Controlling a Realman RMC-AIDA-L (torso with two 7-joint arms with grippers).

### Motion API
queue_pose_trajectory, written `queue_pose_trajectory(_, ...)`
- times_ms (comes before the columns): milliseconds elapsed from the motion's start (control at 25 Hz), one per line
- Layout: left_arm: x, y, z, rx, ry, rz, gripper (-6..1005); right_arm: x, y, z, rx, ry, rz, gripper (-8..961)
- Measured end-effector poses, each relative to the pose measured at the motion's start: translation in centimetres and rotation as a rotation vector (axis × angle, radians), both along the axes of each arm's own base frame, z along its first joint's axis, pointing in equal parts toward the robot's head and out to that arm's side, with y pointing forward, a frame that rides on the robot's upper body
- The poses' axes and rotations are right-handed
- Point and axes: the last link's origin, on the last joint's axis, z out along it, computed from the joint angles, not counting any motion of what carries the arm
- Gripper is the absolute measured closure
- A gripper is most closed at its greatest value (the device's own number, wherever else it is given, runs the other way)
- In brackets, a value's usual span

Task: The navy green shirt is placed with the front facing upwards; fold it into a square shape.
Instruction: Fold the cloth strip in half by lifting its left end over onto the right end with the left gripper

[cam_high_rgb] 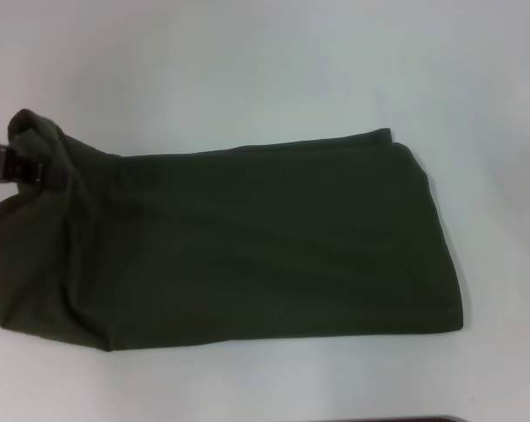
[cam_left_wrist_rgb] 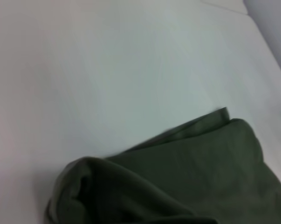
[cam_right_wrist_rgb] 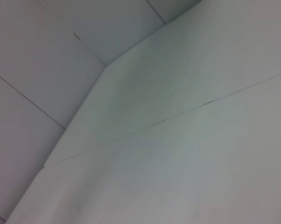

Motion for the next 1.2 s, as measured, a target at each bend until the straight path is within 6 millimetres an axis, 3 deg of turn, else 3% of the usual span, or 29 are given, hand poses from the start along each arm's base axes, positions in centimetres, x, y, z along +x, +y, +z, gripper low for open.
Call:
queue_pose_trajectory(400, 1.8, 0.1, -0.8, -0.004, -0.050, -0.032, 987, -0.1, 0.1, 0.2, -0.001, -0.003, 0.007, 57)
queue_pose_trajectory(1200, 1.6, -1.6, 0.8, -0.028, -0.061, -0.015, 987, -0.5, 0.5, 0.3, -0.005, 0.003, 0.018, 58)
